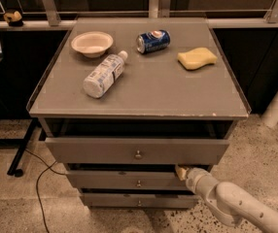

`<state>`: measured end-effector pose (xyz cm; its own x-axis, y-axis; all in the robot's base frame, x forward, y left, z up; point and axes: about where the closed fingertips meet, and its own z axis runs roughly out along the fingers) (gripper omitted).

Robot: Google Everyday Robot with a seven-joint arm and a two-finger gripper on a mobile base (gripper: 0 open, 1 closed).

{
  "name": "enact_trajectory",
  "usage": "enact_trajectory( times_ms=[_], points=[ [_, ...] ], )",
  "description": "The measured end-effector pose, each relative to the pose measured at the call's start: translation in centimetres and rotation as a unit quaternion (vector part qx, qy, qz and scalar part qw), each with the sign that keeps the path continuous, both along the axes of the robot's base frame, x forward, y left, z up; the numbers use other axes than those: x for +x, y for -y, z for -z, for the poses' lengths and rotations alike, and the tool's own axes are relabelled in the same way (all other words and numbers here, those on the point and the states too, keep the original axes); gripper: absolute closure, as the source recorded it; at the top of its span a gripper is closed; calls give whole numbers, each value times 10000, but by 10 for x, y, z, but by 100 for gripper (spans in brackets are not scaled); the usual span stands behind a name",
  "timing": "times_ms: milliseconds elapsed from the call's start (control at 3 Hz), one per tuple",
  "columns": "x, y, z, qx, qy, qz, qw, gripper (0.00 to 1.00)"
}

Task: Open middle drawer

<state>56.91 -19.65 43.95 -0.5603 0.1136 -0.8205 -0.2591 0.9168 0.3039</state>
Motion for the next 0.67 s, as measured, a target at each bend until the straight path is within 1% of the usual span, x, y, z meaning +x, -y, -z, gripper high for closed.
enact_trajectory(
  times_ms=[333, 667],
  points=[
    [-1, 13, 11, -119, -195, 155, 9996, 100],
    [-4, 18, 11, -146, -281, 244, 9992, 100]
  ],
)
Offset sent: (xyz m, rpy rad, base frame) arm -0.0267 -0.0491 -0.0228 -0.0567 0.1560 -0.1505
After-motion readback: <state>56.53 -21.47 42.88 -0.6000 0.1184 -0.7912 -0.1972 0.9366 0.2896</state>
